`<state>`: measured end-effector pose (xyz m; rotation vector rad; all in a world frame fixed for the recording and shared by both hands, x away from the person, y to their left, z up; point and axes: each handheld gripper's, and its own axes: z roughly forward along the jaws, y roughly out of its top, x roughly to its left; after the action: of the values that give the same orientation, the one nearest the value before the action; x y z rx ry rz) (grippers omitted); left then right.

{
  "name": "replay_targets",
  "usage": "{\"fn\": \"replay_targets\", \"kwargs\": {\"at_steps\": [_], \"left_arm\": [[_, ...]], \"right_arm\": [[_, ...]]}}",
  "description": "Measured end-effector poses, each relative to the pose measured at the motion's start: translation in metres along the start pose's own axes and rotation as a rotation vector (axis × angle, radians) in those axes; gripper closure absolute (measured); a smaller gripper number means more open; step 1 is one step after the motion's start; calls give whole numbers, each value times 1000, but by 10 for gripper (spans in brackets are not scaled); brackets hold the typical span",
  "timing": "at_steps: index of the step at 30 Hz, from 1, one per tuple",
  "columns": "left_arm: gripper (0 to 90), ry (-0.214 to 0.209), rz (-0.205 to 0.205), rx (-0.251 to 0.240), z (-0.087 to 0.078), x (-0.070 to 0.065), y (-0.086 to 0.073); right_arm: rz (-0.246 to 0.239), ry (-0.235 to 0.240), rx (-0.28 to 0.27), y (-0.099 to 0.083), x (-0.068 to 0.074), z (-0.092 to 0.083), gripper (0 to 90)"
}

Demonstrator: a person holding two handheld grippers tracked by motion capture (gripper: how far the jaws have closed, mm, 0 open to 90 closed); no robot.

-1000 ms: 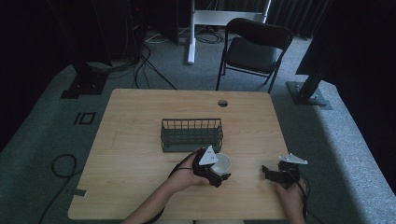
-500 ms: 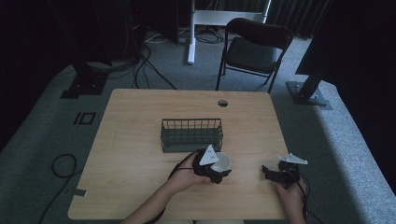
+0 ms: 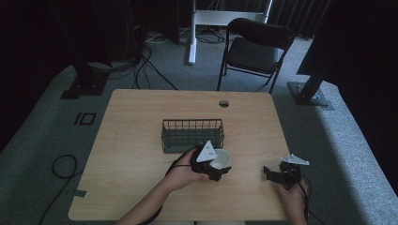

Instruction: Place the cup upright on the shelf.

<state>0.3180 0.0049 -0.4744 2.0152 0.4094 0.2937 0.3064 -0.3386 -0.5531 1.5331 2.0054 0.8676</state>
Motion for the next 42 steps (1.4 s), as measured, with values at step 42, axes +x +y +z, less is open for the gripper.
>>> {"fn": "replay_targets", "kwargs": {"at_steps": [42], "left_arm": [[204,289,-122,-189,-59,65,75]], "right_arm": [[-1,-1,-1,0,0,0,117]]}}
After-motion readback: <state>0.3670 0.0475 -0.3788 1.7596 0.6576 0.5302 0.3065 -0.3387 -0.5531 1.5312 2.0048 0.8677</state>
